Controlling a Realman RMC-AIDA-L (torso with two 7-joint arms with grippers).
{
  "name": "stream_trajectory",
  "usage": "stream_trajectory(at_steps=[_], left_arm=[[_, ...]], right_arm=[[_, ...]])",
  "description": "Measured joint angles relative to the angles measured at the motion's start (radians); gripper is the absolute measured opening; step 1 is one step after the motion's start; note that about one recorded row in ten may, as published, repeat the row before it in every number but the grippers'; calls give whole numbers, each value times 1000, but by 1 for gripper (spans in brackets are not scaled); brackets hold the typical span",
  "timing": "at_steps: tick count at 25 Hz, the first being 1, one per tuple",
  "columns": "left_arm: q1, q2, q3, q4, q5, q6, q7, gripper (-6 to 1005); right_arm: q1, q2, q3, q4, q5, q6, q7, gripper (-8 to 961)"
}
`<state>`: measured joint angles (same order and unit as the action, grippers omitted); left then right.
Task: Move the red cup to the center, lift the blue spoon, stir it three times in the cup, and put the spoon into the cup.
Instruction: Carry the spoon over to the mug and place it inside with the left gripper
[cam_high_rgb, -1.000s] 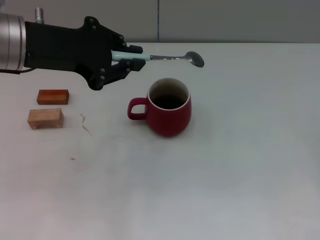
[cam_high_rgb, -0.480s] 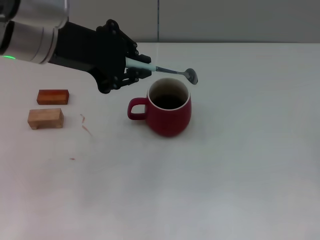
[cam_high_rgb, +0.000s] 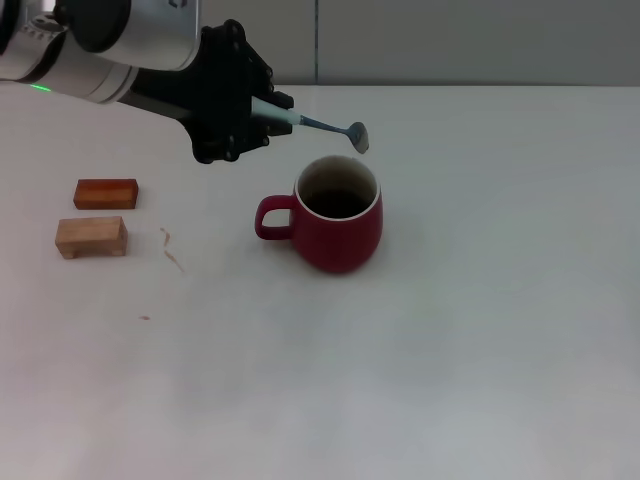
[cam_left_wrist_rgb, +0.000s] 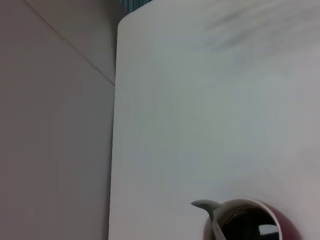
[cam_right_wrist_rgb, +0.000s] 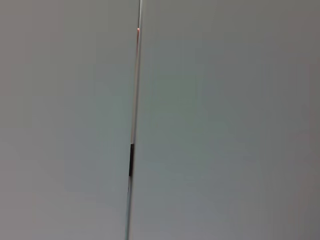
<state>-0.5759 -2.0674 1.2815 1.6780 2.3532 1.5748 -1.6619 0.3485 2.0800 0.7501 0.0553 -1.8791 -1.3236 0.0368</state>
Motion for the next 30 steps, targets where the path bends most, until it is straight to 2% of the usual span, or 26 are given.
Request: stream_trajectory(at_steps=[15,24,30], left_arm=[[-14,-4,117,31,170,0,-18,199],[-31,-5,219,58,265,23,-50,202],[-60,-8,227,61,274,47,-51,204]], right_arm=[[7,0,0,0,0,5,0,551],[7,0,0,0,0,8,0,551],[6,0,0,0,0,9,0,551]])
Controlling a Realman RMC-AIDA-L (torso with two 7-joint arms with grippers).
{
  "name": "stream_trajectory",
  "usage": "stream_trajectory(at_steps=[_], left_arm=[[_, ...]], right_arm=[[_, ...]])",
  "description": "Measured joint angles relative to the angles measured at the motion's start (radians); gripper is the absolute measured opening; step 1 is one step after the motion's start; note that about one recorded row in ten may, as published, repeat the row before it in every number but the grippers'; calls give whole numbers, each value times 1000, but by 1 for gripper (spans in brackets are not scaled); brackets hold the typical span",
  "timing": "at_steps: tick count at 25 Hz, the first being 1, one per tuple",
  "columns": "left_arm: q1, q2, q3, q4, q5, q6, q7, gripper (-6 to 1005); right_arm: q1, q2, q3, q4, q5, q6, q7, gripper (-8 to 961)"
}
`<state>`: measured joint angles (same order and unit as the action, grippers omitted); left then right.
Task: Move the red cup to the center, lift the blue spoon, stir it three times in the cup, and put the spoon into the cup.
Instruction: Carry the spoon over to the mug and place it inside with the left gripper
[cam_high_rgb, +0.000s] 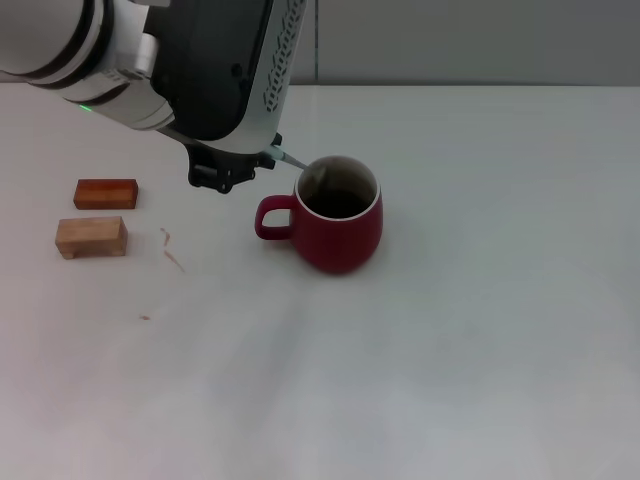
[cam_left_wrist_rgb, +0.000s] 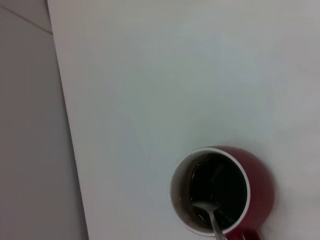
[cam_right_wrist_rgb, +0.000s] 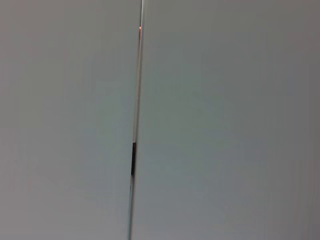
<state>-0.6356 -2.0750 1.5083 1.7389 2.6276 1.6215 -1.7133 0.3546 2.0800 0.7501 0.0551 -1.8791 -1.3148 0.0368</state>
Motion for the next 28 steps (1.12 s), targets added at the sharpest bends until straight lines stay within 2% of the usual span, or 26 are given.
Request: stream_trajectory(at_steps=[8,28], left_arm=[[-17,-4,33,-11,-4,12,-3,206],[-49,-4,66,-133,-17,-70,1,212]], right_arm=[[0,0,0,0,0,0,-1,551],[-8,0,0,0,0,-1,-2,551]])
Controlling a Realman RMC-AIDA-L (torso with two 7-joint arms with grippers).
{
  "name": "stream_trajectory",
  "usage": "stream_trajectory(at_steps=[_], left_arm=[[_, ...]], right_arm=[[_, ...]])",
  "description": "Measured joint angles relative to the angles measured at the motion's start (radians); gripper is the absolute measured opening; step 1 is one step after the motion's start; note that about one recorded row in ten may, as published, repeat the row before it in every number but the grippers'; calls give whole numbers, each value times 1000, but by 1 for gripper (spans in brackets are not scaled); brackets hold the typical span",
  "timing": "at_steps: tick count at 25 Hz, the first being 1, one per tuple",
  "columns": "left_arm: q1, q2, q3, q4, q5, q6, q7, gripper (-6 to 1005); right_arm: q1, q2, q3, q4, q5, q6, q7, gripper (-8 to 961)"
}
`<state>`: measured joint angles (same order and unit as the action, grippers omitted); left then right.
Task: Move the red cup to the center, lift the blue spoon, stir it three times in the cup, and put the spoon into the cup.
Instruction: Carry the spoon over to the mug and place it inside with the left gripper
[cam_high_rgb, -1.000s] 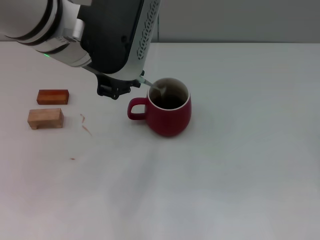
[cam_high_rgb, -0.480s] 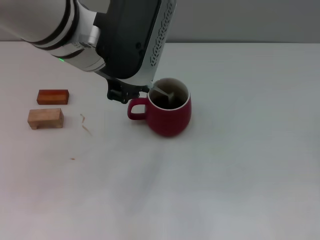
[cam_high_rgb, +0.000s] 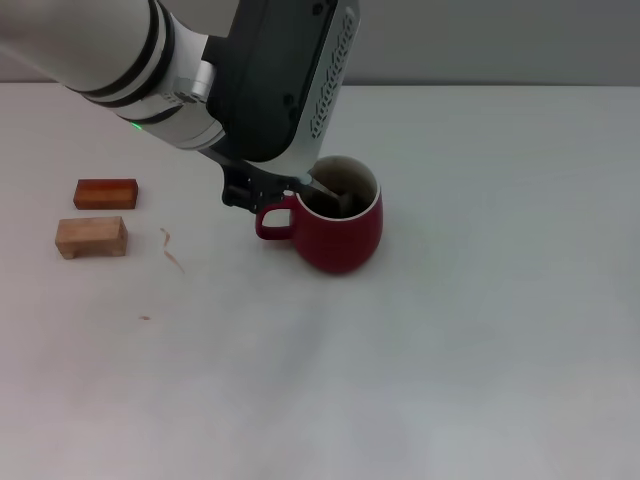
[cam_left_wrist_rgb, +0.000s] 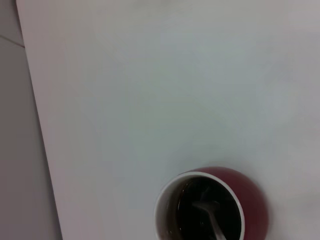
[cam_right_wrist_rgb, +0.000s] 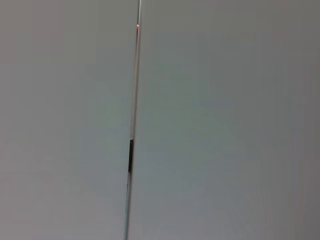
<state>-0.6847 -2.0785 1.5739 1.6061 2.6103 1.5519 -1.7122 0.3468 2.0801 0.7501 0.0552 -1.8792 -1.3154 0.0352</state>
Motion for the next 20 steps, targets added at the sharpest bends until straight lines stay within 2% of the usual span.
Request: stream_trajectory(at_steps=[20], left_arm=[[-9,0,39,-77,-7,-38,8,218]], right_arm=[[-5,2,-2,6,-1,1,0,550]])
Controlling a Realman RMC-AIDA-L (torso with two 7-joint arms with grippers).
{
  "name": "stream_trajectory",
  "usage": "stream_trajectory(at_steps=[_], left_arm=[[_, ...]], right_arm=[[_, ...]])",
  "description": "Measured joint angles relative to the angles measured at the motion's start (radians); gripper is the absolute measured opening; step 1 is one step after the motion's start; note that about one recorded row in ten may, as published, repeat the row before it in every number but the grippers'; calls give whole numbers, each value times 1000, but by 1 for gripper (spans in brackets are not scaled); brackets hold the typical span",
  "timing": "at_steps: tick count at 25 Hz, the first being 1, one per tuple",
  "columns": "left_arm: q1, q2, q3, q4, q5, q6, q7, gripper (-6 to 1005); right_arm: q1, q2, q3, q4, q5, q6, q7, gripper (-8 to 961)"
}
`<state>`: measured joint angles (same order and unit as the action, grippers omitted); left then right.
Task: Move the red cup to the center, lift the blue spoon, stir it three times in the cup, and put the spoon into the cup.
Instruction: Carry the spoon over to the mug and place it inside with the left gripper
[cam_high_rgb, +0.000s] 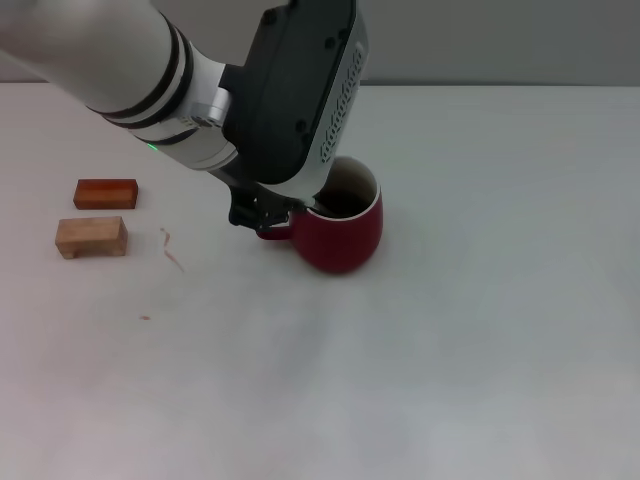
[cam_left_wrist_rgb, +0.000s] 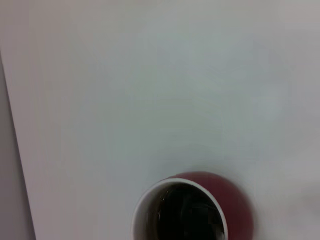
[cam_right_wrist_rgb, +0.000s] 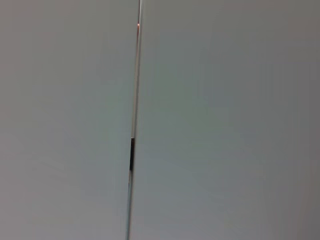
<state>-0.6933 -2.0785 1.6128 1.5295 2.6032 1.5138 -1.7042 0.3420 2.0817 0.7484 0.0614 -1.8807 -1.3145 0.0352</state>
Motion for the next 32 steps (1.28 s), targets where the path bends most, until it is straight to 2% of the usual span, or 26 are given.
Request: stream_trajectory(at_steps=[7,19,32], left_arm=[[-1,0,15,-3,-36,-18,-3,221],[0,0,18,-46,-32,-121,-8,224],[12,8,-29,-42,2,-93,1,228]], right_arm=[[-8,0,0,8,0,-1,0,550],[-14,0,0,9,0,-9,0,550],[-15,0,-1,11,0,-9,0,550]])
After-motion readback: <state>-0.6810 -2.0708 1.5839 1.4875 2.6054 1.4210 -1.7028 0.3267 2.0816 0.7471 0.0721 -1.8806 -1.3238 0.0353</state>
